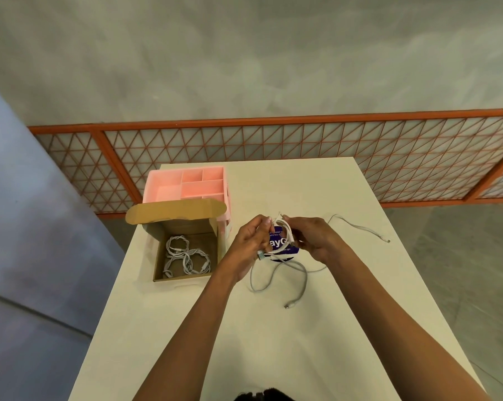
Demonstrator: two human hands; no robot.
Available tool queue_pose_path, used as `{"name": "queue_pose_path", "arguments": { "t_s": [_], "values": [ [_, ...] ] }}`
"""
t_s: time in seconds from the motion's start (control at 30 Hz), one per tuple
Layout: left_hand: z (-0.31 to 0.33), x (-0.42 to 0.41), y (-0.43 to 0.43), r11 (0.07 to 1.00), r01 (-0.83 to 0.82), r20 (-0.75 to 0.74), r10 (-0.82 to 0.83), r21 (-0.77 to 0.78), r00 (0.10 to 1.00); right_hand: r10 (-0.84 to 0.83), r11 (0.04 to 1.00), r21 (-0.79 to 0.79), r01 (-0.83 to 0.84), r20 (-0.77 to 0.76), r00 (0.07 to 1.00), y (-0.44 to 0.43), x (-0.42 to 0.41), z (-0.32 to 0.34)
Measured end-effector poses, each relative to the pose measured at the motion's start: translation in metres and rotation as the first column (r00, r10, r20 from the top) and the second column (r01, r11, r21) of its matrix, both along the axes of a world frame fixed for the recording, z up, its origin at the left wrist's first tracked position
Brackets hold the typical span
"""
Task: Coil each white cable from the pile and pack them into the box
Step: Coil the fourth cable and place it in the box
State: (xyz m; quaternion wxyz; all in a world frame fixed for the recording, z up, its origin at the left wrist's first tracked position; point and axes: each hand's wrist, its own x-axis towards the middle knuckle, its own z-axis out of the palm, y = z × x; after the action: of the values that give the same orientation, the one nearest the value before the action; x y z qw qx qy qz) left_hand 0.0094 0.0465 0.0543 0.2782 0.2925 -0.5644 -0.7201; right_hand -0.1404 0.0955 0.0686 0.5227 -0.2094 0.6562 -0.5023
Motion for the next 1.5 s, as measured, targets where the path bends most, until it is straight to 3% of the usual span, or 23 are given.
{"name": "queue_pose_path", "arguments": {
  "t_s": [0.23,0.4,0.5,0.6,0.67,0.93,1.27,1.33,1.5],
  "values": [
    [0.008,0.000,0.001,0.986,-0.042,0.092,0.058,-0.160,0.994,0.185,0.978,-0.086,-0.190,-0.066,0.981,0.003,0.002,0.002],
    [0.011,0.002,0.002,0.982,-0.073,0.094,0.091,-0.176,0.991,0.311,0.939,-0.096,-0.329,-0.170,0.935,0.005,-0.003,0.005],
    [0.006,0.003,-0.001,0.980,-0.092,0.114,0.113,-0.177,0.987,0.303,0.937,-0.062,-0.344,-0.350,0.887,0.003,-0.005,0.011],
    [0.002,0.002,-0.004,0.979,-0.131,0.127,0.152,-0.158,0.980,0.204,0.972,0.022,-0.235,-0.581,0.788,-0.001,-0.002,0.022],
    [-0.001,0.001,-0.006,0.976,-0.155,0.139,0.176,-0.152,0.975,0.235,0.967,0.081,-0.243,-0.657,0.716,-0.002,0.002,0.027],
    [-0.001,0.001,-0.003,0.974,-0.155,0.123,0.176,-0.164,0.977,0.411,0.912,0.222,-0.346,-0.513,0.754,-0.004,0.009,0.031],
    [-0.014,-0.002,-0.005,0.958,-0.181,0.154,0.218,-0.222,0.964,0.374,0.894,0.118,-0.431,-0.727,0.576,0.002,0.005,0.040],
    [-0.015,0.000,-0.008,0.953,-0.211,0.154,0.248,-0.219,0.957,0.370,0.888,0.072,-0.454,-0.697,0.614,0.005,0.000,0.044],
    [-0.016,0.008,-0.014,0.954,-0.193,0.137,0.229,-0.231,0.964,0.327,0.916,-0.050,-0.397,-0.477,0.816,0.015,-0.012,0.046]
  ]
}}
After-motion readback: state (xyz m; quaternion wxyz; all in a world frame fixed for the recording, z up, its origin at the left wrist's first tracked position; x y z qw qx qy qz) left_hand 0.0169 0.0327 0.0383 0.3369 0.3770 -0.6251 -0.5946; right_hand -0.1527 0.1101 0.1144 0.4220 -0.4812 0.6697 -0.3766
